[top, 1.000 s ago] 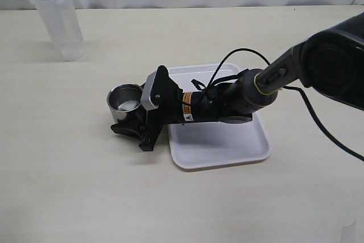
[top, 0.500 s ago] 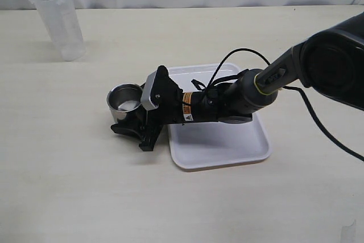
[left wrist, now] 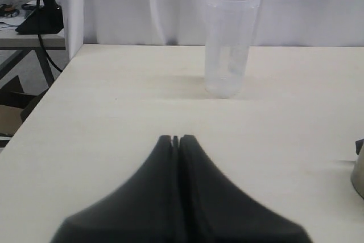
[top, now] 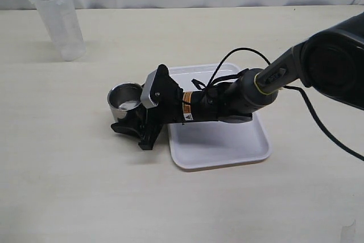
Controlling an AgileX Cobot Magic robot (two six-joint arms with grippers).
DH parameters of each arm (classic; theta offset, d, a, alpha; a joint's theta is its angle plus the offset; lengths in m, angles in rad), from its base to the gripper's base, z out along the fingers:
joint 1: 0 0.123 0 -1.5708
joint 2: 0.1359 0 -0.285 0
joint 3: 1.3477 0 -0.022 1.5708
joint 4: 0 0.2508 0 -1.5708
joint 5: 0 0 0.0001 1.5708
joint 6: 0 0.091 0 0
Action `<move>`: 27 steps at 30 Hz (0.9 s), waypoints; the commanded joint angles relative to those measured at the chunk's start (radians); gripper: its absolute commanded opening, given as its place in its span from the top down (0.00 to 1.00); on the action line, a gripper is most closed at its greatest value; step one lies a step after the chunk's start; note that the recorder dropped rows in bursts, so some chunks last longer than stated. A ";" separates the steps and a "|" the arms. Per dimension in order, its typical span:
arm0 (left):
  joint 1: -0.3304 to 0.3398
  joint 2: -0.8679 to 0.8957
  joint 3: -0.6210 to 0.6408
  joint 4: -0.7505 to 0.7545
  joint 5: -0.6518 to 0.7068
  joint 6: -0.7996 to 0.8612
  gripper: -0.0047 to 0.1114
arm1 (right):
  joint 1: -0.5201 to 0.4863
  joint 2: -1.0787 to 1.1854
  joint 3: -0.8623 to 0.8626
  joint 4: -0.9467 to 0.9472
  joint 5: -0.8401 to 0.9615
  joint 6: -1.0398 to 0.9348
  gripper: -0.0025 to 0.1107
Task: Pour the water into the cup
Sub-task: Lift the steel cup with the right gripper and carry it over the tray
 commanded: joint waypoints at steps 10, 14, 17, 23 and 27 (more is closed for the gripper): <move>0.000 -0.003 0.003 -0.005 -0.003 -0.006 0.96 | -0.003 -0.174 0.000 0.000 -0.052 0.024 0.94; 0.000 -0.003 0.003 -0.005 -0.003 -0.006 0.96 | -0.035 -0.209 0.000 -0.029 -0.056 0.070 0.94; 0.000 -0.003 0.003 -0.005 -0.003 -0.006 0.96 | -0.074 -0.231 0.000 -0.086 -0.060 0.122 0.94; 0.000 -0.003 0.003 -0.005 -0.003 -0.006 0.96 | -0.117 -0.235 0.010 -0.098 -0.064 0.146 0.94; 0.000 -0.003 0.003 -0.005 -0.003 -0.006 0.96 | -0.152 -0.241 0.044 -0.098 -0.078 0.130 0.94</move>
